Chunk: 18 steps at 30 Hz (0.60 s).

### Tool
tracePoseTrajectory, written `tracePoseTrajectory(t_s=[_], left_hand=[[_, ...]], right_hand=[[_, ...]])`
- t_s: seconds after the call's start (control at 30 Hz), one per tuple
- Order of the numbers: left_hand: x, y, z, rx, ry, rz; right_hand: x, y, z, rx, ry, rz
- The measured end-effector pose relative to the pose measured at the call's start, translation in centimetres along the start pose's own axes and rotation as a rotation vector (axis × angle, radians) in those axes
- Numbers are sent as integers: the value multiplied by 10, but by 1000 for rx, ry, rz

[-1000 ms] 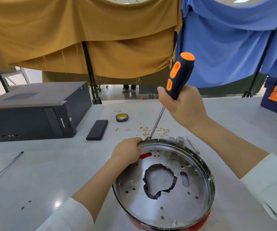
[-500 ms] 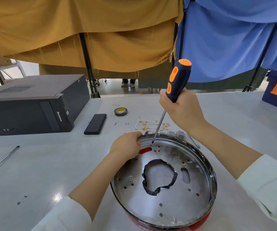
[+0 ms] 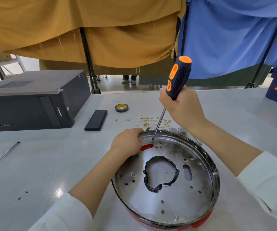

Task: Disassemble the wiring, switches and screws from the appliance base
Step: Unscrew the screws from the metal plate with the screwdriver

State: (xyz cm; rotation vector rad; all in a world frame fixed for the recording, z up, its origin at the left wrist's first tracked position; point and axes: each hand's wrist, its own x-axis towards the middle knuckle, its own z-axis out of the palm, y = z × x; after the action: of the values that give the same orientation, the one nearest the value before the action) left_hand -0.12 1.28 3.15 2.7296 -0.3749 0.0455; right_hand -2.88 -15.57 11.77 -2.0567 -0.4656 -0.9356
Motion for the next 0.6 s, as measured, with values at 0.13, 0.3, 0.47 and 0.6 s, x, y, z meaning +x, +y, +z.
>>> tracePoseTrajectory(t_s=[0.13, 0.3, 0.47, 0.6], left_hand=[[0, 0, 0, 5, -2, 5], [0, 0, 0, 9, 2, 2], [1, 0, 0, 10, 4, 9], [1, 0, 2, 33, 9, 12]], right_hand=[[0, 3, 0, 2, 2, 7], [-1, 3, 0, -2, 4, 12], [-3, 2, 1, 4, 14, 19], [-5, 2, 1, 9, 13, 19]])
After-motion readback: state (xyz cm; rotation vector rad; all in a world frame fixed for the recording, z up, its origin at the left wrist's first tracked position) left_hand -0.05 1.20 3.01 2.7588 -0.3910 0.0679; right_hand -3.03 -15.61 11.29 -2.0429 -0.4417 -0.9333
